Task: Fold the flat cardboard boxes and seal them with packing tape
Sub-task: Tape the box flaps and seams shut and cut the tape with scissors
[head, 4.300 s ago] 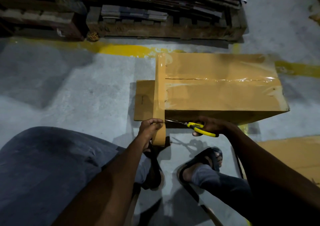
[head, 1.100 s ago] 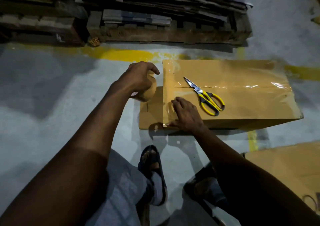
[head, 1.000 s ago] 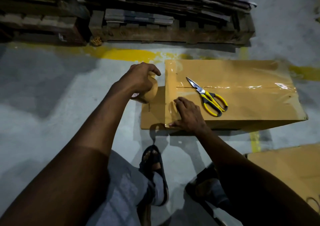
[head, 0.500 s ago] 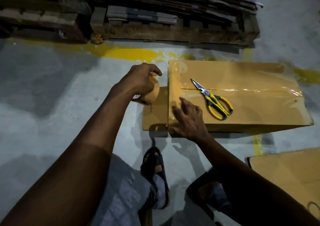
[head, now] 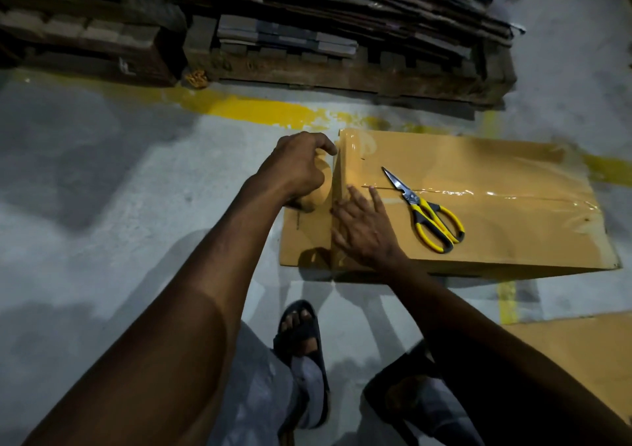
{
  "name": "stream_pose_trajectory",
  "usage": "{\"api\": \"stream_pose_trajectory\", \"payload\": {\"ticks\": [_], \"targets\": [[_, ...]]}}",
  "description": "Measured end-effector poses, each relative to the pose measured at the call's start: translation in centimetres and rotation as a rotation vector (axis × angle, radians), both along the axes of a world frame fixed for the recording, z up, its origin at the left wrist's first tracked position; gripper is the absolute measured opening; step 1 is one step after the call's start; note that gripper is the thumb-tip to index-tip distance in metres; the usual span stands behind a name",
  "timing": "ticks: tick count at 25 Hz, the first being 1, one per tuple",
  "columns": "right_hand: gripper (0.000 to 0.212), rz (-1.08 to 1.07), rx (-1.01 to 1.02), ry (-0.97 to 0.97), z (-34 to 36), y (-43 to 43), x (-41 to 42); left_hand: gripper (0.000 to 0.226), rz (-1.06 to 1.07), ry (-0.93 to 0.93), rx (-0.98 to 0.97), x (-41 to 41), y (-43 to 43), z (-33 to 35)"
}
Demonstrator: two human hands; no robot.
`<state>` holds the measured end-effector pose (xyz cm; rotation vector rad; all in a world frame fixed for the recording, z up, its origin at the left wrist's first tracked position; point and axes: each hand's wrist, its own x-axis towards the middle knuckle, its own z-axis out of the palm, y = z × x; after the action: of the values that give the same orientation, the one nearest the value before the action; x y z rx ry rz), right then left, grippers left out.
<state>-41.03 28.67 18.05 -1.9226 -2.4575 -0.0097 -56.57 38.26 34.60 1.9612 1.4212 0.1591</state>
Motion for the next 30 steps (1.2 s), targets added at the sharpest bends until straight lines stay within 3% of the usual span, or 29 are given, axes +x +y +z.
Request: {"api": "stream_pose_trajectory", "payload": {"ticks": [3,7,9,11,13,16,27,30], "targets": [[0.068,-0.107,-0.105,-0.140,0.4,3.3,1.6,0.062,0.033,0.001,0.001,0.0,0.9,-0.2],[0.066,0.073,-0.277,-0.315,0.0,6.7,0.8,0.062,0.067,0.010,-0.015,0.1,1.7,-0.5],[0.053,0.017,-0.222,-0.185,-0.2,8.2,0.9,0.062,0.085,0.000,-0.014,0.1,2.1,-0.8],[0.049,-0.178,-0.050,-0.006,-0.7,10.2,1.8,0.061,0.089,-0.015,-0.010,0.4,2.3,-1.0],[0.060,-0.425,0.030,0.105,-1.6,12.6,3.4,0.061,0.076,-0.023,-0.015,0.9,2.5,-1.3],[0.075,-0.602,-0.088,0.159,-2.9,16.9,4.8,0.062,0.081,-0.031,-0.026,1.6,2.8,-1.6],[0.032,-0.471,-0.056,0.123,-3.2,19.3,5.5,0.061,0.048,-0.027,-0.037,2.5,3.2,-2.8],[0.036,-0.465,-0.019,0.144,-3.3,18.8,5.1,0.059,0.044,-0.016,-0.028,2.2,3.2,-2.9]]}}
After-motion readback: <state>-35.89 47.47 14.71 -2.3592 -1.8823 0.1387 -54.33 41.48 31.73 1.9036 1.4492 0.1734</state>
